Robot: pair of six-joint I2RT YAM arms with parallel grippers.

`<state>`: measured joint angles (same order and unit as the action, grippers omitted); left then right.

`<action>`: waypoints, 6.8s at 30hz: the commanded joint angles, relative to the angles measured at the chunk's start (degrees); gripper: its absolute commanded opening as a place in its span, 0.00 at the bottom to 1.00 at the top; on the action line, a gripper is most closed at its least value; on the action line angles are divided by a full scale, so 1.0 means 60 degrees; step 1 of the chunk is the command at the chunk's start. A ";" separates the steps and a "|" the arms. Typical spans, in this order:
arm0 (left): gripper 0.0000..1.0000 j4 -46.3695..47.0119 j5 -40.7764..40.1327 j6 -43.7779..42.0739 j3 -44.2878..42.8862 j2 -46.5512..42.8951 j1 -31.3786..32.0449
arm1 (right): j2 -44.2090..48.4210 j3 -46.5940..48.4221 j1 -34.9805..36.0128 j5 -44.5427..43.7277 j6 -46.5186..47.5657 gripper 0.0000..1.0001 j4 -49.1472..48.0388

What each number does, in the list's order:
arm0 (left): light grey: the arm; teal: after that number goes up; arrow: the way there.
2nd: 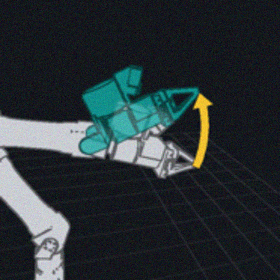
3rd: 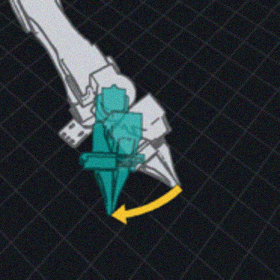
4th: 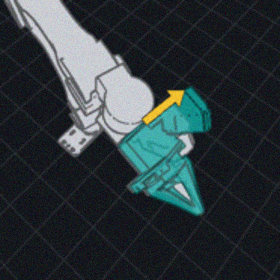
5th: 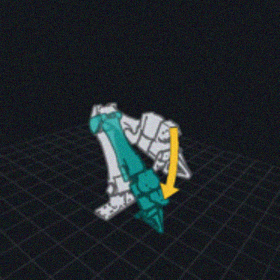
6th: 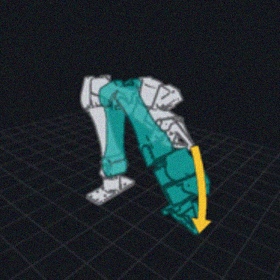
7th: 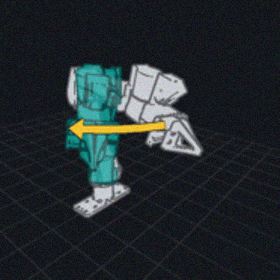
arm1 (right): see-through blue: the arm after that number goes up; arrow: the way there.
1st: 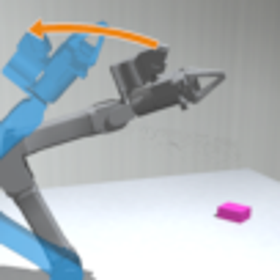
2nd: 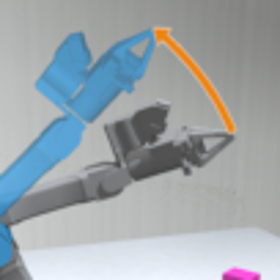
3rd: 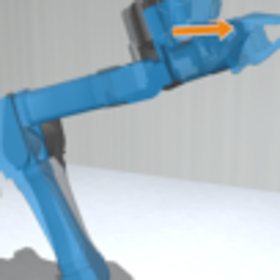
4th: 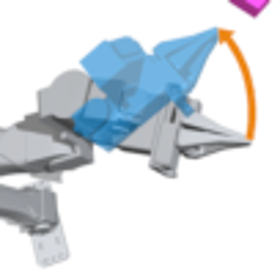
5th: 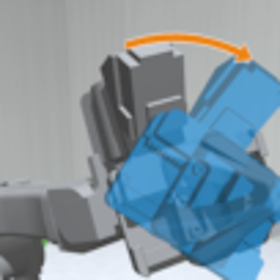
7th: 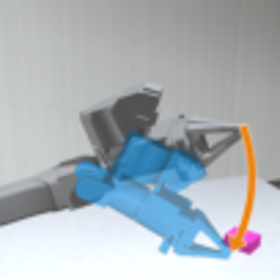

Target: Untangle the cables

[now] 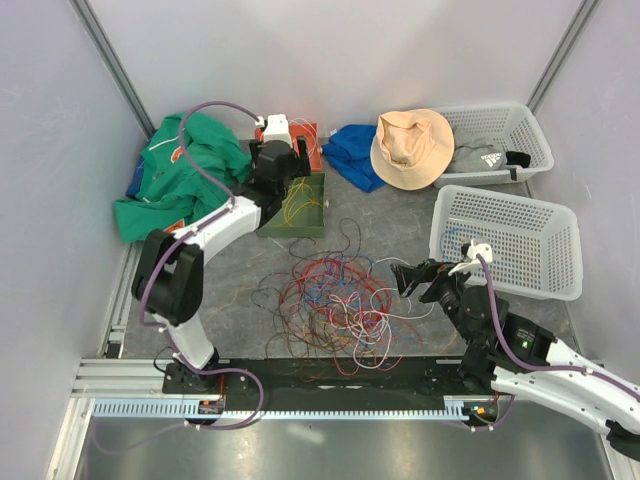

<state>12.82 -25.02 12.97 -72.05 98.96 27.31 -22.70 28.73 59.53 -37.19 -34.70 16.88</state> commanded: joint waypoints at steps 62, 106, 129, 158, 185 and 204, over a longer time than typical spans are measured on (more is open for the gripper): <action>0.02 -0.3162 0.2587 0.0313 0.0509 -0.2593 -0.0948 | -0.0714 -0.0013 0.0055 0.0280 -0.0252 0.98 -0.0749; 1.00 -0.2810 0.0669 0.0679 -0.0312 -0.1327 -0.0861 | -0.0450 -0.0306 0.0054 -0.0086 -0.0061 0.98 -0.0573; 1.00 -0.3250 0.0040 0.4077 0.4478 -0.5301 0.6375 | -0.0789 -0.0817 0.0040 -0.0334 -0.1072 0.98 0.0101; 0.12 -0.1111 -0.1910 0.5954 0.5856 -0.2853 0.7548 | -0.0407 -0.0467 0.0040 0.0251 -0.1644 0.97 0.1301; 0.02 -0.4422 -0.0050 0.1207 0.3454 -0.7529 0.7548 | -0.2734 0.1480 0.0040 0.3693 0.1637 0.86 -0.3517; 0.02 -0.4451 0.0287 0.1397 0.3395 -0.7396 0.7548 | -0.4448 0.1656 0.0054 0.3635 0.2121 0.15 -0.4865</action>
<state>-14.57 -24.03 22.52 -49.25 54.46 72.49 -47.77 35.94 59.53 -14.24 -22.98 -7.40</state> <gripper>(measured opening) 0.040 0.316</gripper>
